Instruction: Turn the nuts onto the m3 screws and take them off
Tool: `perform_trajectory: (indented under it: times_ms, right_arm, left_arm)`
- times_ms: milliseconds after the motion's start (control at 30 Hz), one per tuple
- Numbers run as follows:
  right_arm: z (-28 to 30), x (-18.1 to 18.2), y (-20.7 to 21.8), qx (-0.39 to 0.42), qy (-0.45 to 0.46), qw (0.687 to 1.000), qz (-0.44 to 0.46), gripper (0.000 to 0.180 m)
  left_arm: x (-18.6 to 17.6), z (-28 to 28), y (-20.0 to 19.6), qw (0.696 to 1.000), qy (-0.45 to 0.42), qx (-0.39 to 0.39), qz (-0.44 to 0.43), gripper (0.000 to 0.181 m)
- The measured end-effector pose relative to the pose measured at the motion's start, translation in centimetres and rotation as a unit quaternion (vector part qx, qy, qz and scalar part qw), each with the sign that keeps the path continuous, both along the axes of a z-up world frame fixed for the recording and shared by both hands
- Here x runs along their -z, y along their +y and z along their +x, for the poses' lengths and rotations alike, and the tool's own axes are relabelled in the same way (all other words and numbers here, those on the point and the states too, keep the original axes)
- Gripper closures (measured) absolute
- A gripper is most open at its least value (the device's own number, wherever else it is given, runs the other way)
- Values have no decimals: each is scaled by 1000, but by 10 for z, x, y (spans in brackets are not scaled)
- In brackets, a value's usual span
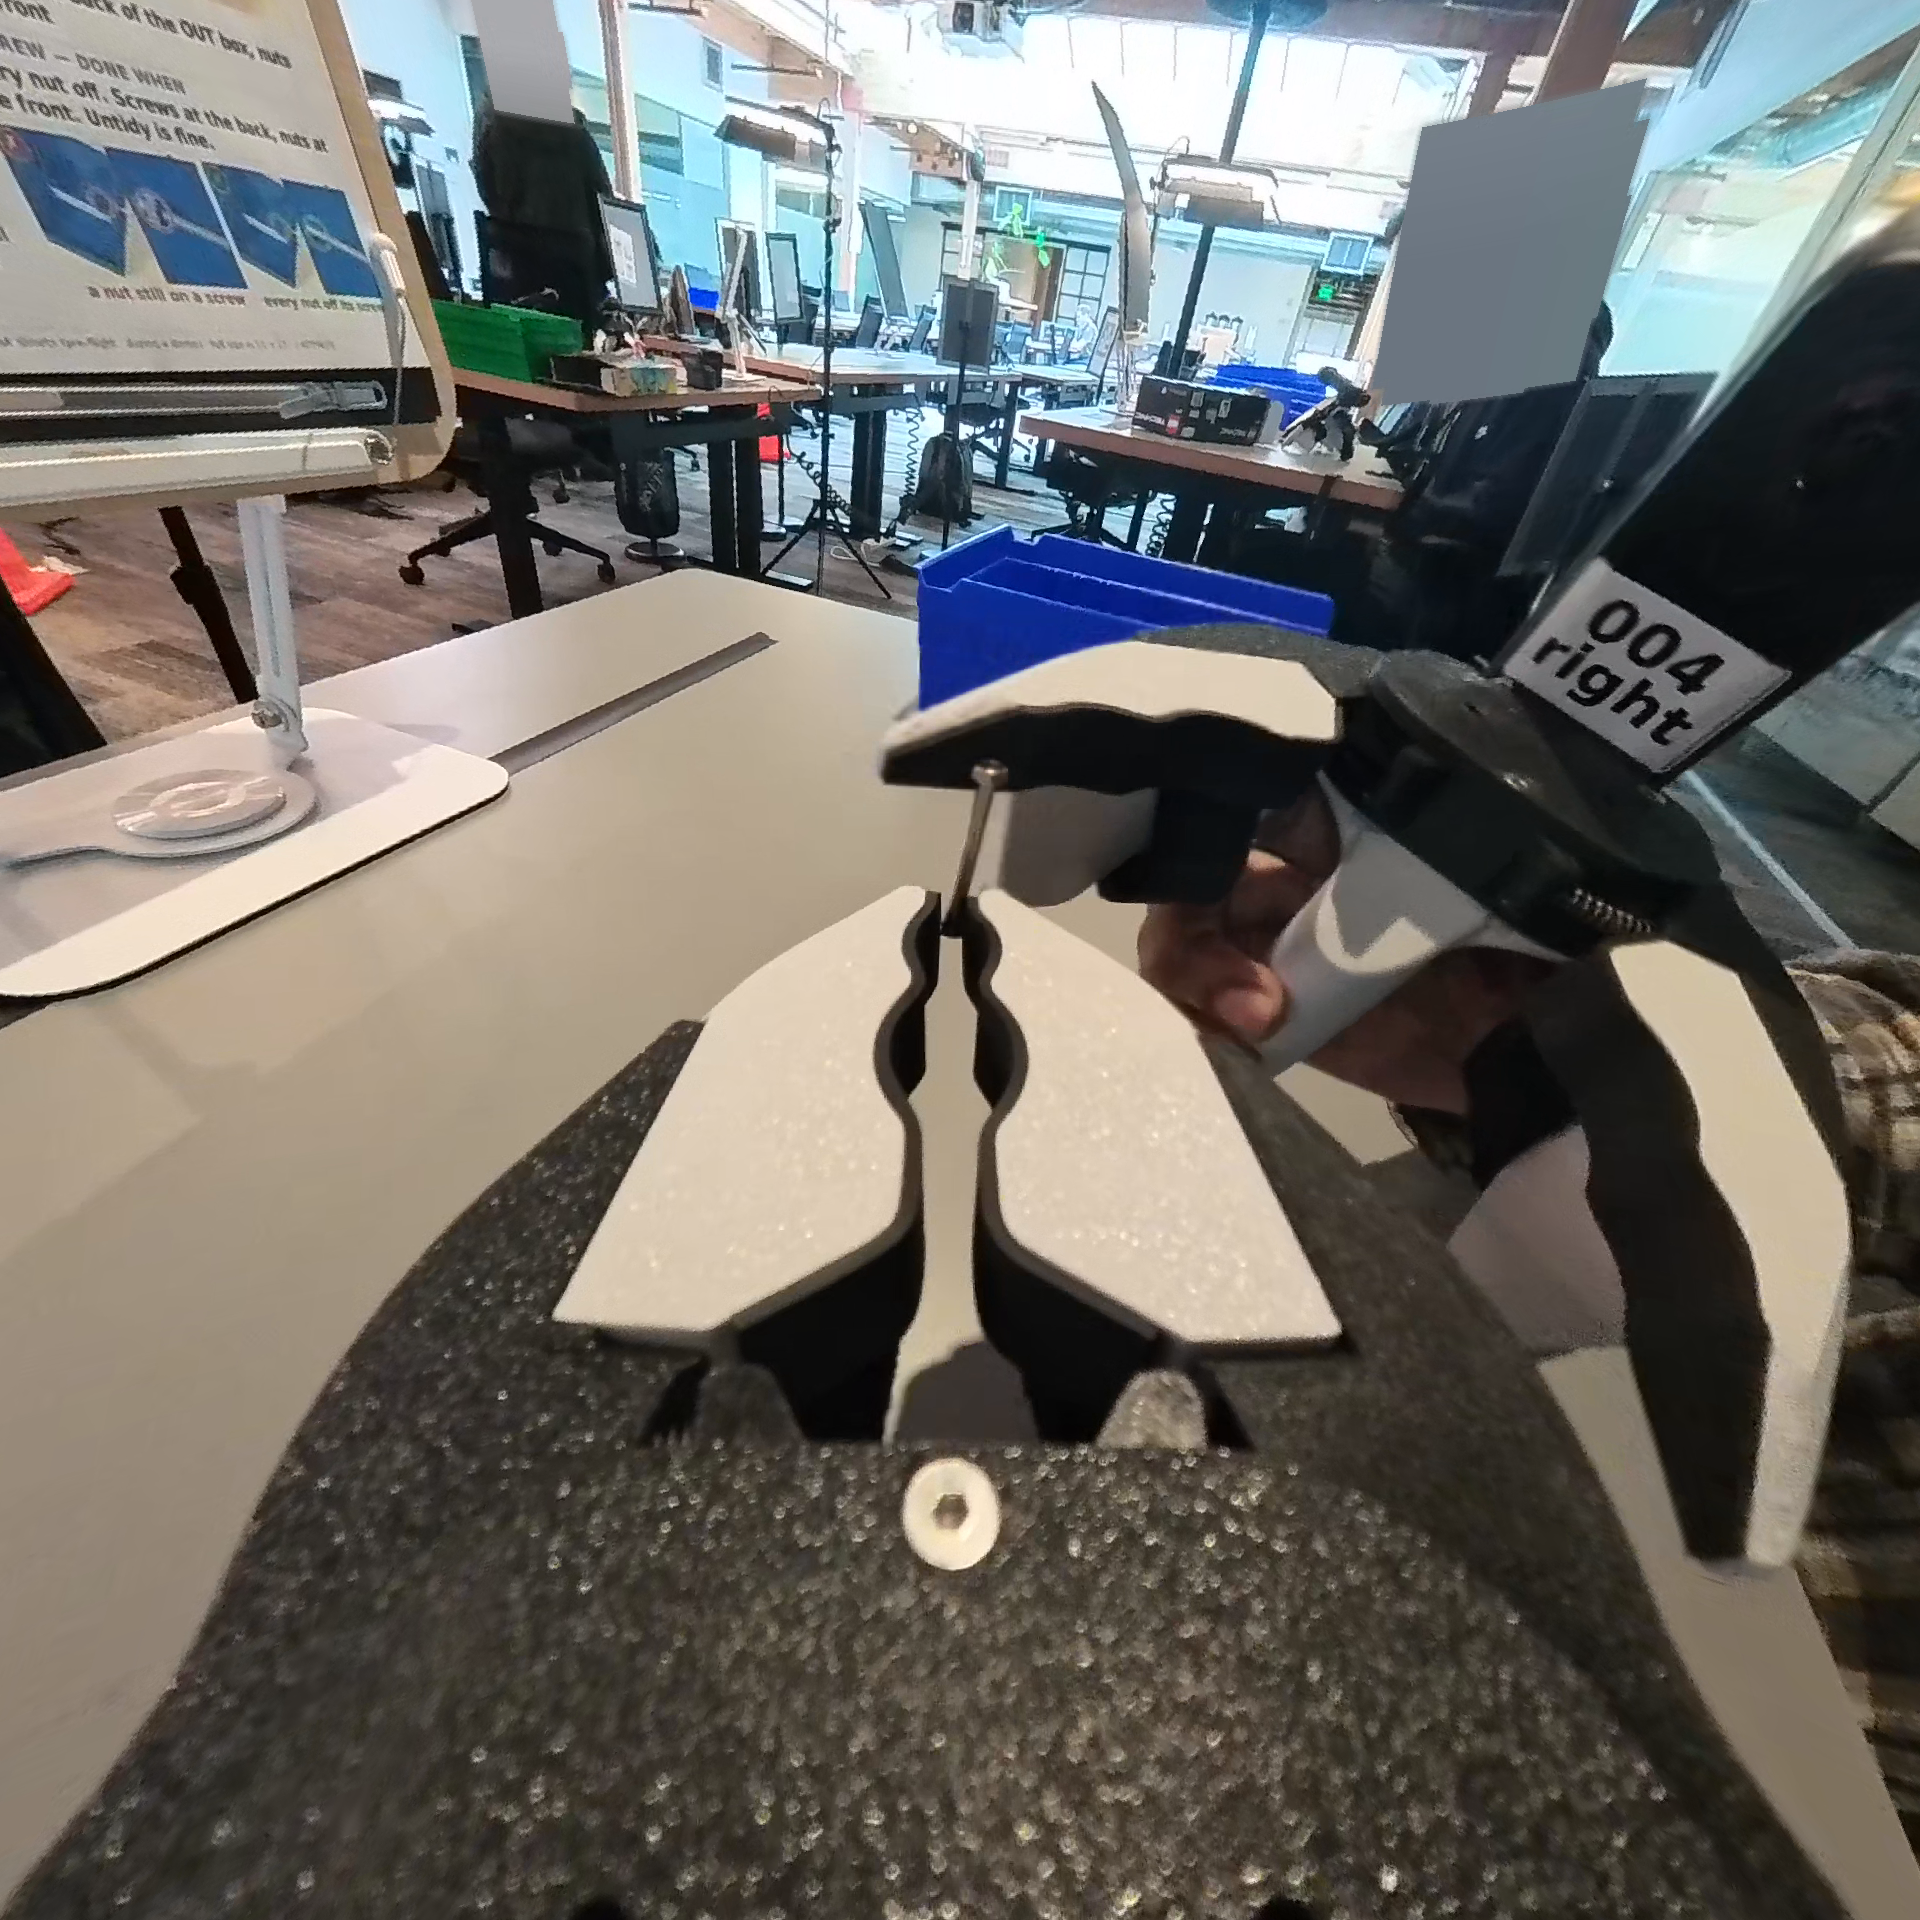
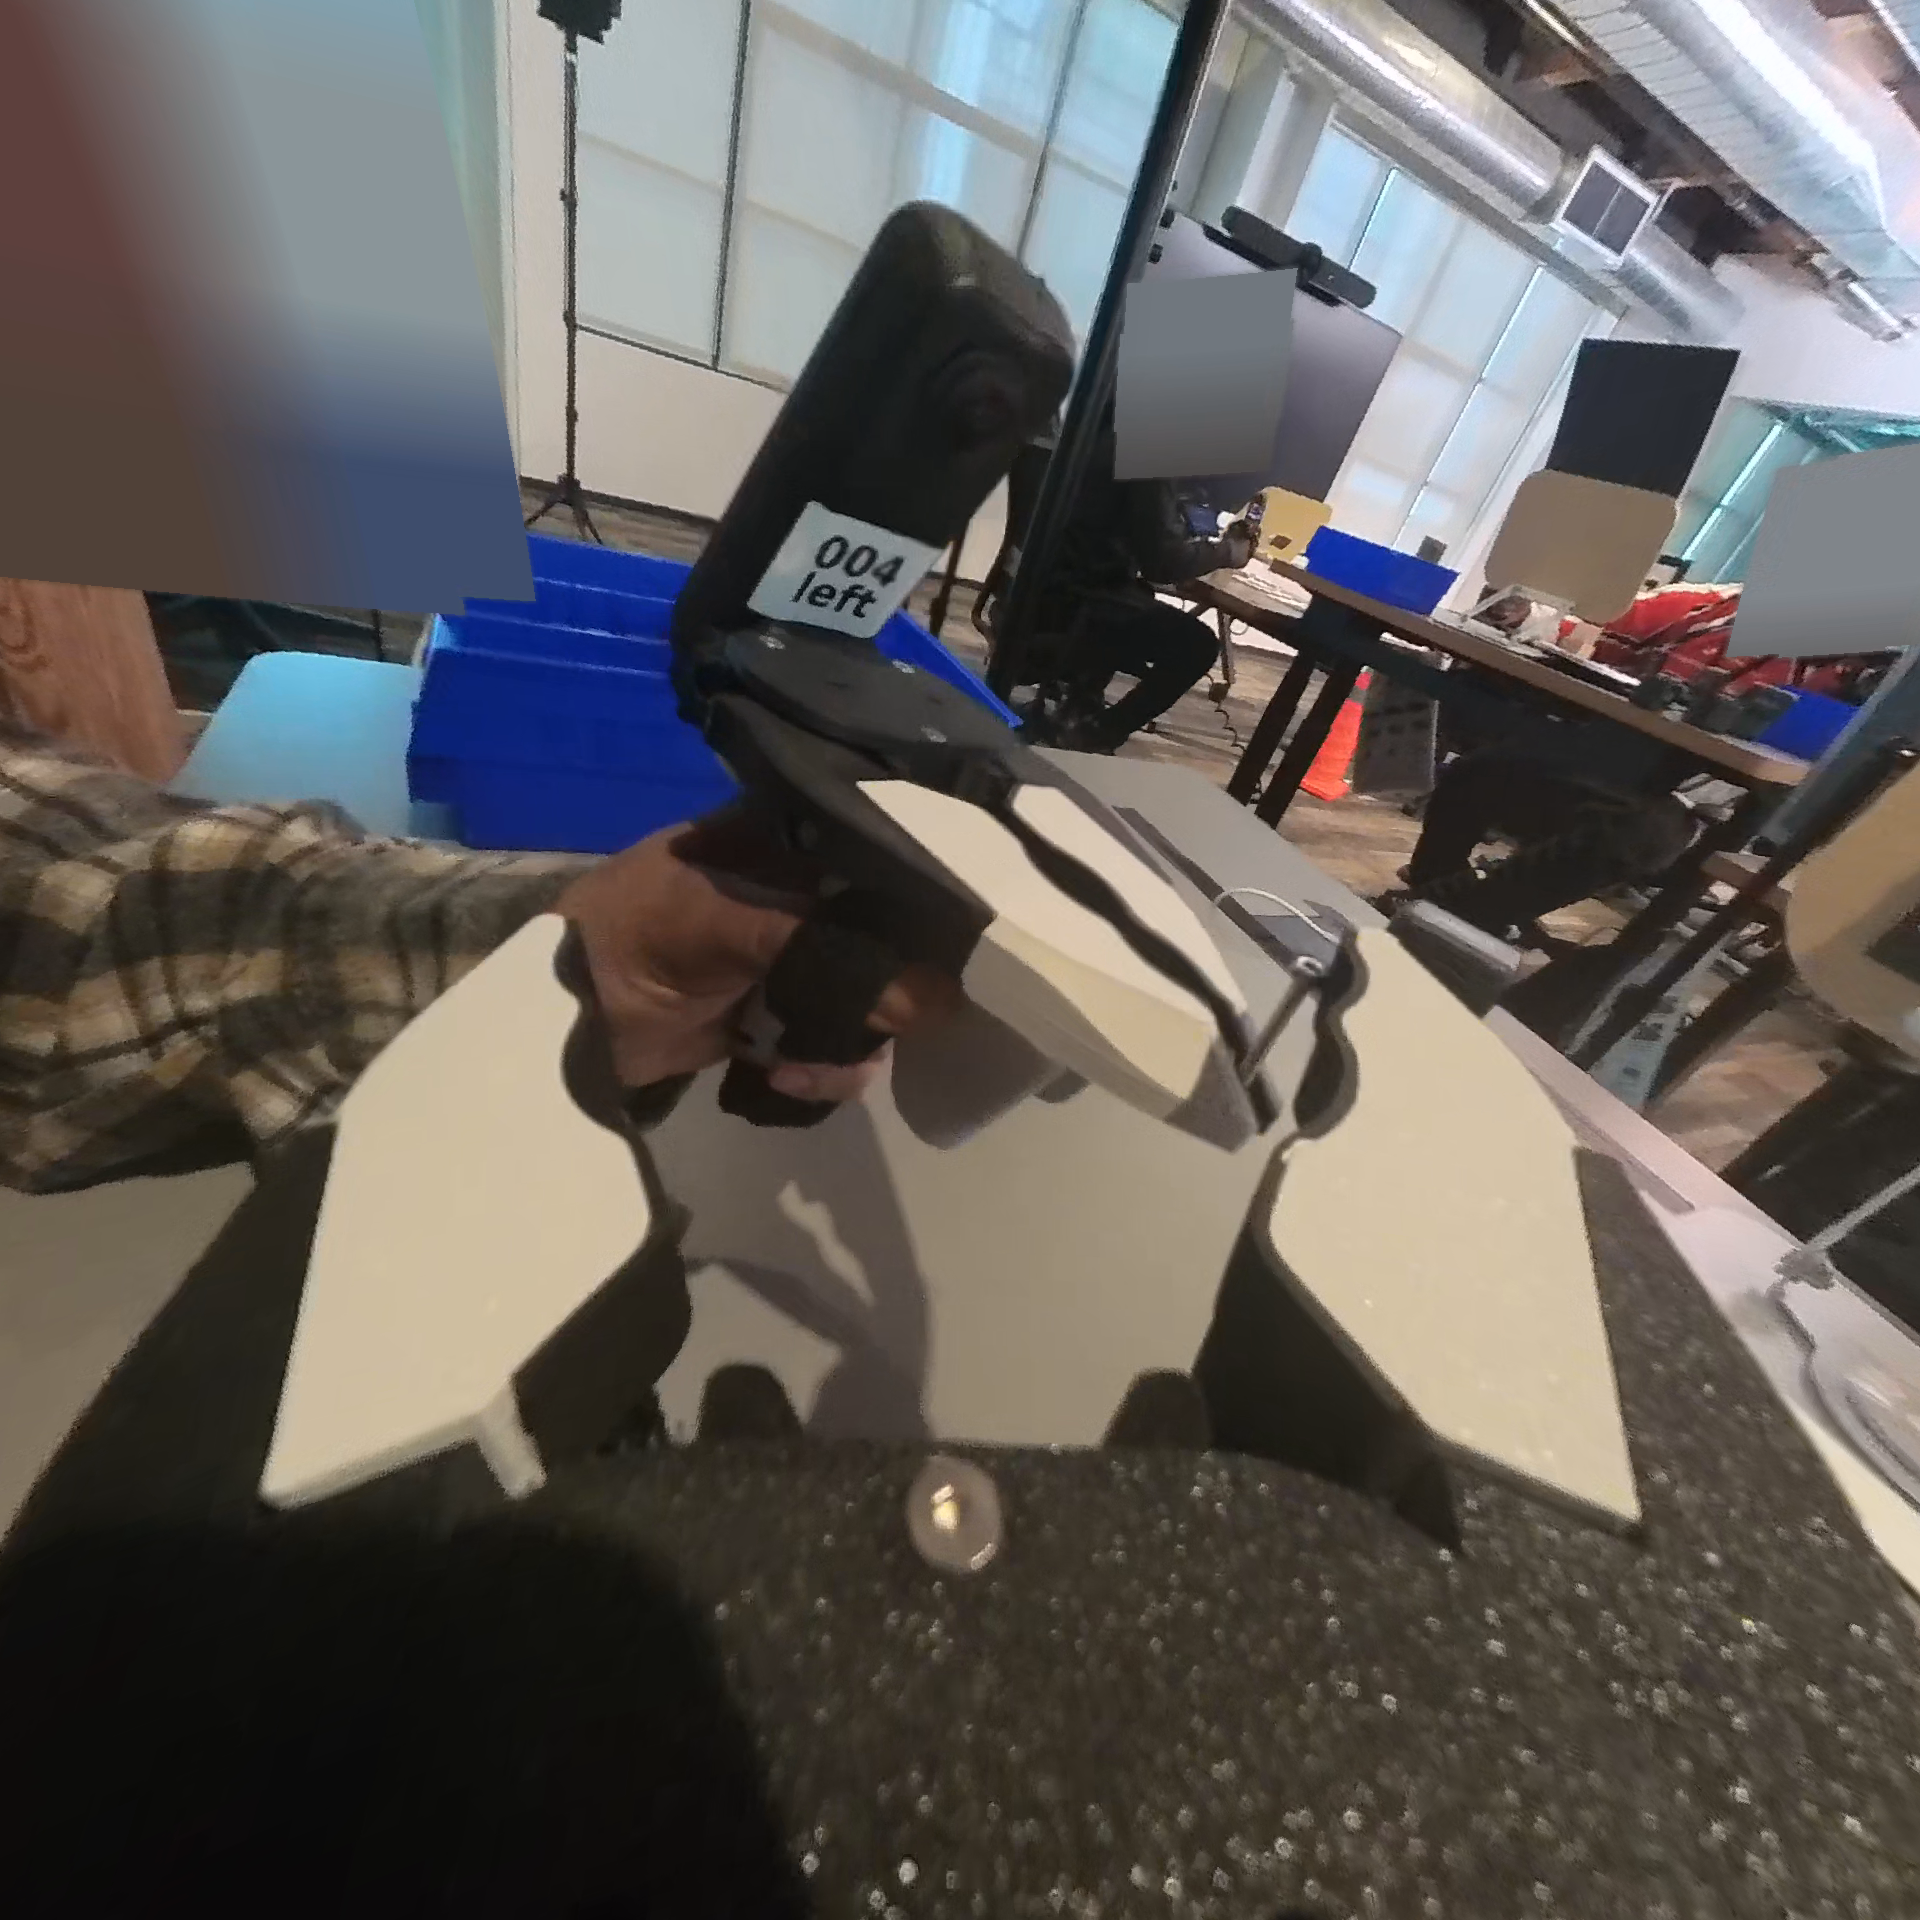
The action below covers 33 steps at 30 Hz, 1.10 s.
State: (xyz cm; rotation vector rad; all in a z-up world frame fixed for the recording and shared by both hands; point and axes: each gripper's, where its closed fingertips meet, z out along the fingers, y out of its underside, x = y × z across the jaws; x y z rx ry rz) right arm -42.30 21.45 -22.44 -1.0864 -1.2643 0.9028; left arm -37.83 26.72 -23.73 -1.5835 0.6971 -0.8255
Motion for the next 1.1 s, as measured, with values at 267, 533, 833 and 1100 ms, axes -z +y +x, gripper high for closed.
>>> perform_trajectory:
  times_ms: [267, 533, 833, 1100]
  right_arm:
    - [13, -10, 2, 0, 25, 1000, -8, 59]
    - [21, -15, 1, -6, 34, 999, -16, 72]
    - [38, -27, 54, 69, 96, 979, -165, 130]
    - [22, -13, 57, 123, 69, 976, -166, 161]
  left_arm:
    - [-2, 1, -1, 1000, -4, 4, 4, 177]
    - [-3, 1, -2, 1000, -4, 8, 7, 177]
    - [-2, 2, -1, 1000, -4, -1, 13, 177]
    - [1, -2, 3, 1000, 1, -23, 10, 177]
